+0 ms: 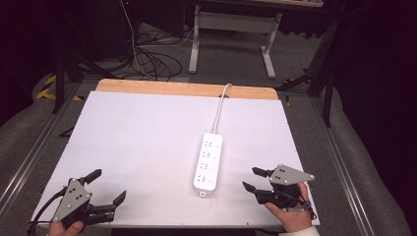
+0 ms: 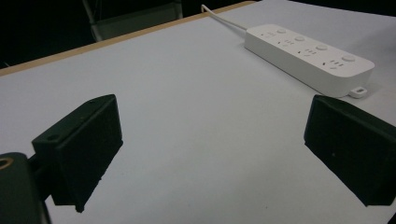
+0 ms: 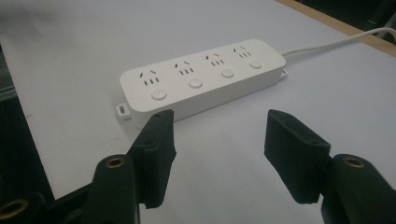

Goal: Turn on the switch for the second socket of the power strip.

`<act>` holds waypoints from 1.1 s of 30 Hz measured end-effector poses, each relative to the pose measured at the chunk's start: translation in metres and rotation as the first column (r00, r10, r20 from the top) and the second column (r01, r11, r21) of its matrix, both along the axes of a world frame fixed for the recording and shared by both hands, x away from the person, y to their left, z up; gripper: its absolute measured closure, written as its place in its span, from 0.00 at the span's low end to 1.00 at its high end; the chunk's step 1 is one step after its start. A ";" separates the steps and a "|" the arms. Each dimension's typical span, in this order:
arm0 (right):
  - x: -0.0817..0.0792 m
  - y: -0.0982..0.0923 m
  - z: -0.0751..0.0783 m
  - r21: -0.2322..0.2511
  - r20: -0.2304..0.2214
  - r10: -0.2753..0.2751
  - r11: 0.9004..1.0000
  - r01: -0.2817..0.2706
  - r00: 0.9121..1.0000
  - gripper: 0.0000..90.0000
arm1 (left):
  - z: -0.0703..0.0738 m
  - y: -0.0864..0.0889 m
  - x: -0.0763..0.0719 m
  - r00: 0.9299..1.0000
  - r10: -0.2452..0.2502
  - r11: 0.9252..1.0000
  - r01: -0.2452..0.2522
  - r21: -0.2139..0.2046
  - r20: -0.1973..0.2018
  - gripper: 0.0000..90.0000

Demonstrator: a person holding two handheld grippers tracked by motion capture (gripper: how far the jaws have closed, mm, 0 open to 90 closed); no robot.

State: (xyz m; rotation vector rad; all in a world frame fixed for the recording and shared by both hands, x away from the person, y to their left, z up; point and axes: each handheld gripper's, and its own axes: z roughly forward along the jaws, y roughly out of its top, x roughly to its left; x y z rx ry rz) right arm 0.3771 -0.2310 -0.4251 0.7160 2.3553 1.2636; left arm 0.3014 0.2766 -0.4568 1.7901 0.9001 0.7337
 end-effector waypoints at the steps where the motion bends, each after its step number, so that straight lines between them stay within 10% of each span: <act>1: 0.002 0.001 0.002 0.004 -0.004 0.002 1.000 -0.002 1.000 0.50 | 0.000 0.000 0.000 1.000 0.001 1.000 -0.001 -0.001 0.000 0.05; 33: 0.042 0.037 0.032 -0.040 -0.038 0.047 0.998 -0.049 0.998 0.53 | 0.000 0.001 0.000 1.000 0.004 1.000 -0.004 0.000 -0.005 0.05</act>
